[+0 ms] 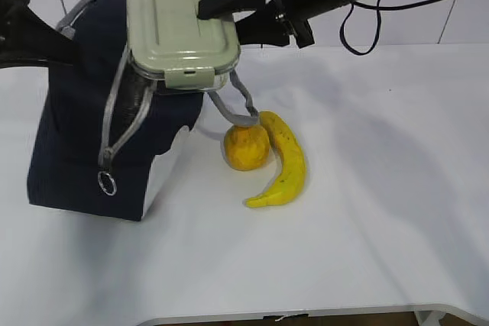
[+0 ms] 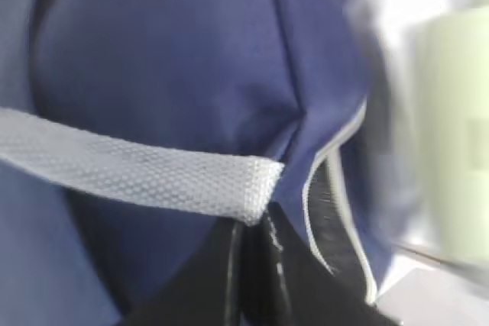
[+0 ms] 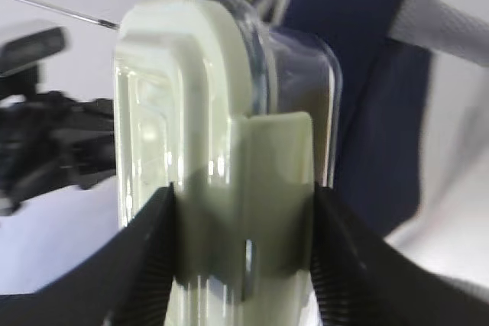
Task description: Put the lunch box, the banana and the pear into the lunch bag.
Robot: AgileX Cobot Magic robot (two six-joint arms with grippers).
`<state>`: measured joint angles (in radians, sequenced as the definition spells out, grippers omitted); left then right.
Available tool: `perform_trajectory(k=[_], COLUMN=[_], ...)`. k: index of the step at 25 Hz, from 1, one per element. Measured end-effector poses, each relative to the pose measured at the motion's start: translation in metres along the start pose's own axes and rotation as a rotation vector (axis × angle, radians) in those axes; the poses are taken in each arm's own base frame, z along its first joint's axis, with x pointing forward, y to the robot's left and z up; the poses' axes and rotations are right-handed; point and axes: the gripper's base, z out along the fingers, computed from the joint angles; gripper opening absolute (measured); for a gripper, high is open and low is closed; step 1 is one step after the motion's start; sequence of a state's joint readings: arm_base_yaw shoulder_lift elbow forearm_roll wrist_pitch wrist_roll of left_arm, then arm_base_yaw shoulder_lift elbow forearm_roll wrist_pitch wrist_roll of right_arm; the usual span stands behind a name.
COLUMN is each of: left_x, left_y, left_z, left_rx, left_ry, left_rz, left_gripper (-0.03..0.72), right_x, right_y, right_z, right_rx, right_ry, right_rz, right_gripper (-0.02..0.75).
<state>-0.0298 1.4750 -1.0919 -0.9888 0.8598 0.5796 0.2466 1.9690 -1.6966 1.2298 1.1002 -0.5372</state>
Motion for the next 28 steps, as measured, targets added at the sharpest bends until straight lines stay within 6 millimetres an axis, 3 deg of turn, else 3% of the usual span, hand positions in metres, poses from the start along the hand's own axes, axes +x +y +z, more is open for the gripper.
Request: perform_trajectory(k=[11,20,28], left_x=[-0.003,-0.002,-0.001], left_y=[-0.010,0.000,0.009], left_z=[-0.003,0.010,0.020], left_rx=[0.081,0.091,0.077], left_ry=[-0.038,-0.005,0.027], left_rz=[0.039,0.061,0.084], left_gripper=[-0.006,-0.006,-0.006], right_x=[0.008,0.020,0.037], right_y=[-0.056,-0.039,-0.056], right_z=[0.032,0.078,0.123], right_rx=[0.067,-0.024,-0.026], right_ry=[0.056,0.033,0.081], right_rz=[0.090,0.101,0.121], right_gripper=[0.394,0.394,0.394])
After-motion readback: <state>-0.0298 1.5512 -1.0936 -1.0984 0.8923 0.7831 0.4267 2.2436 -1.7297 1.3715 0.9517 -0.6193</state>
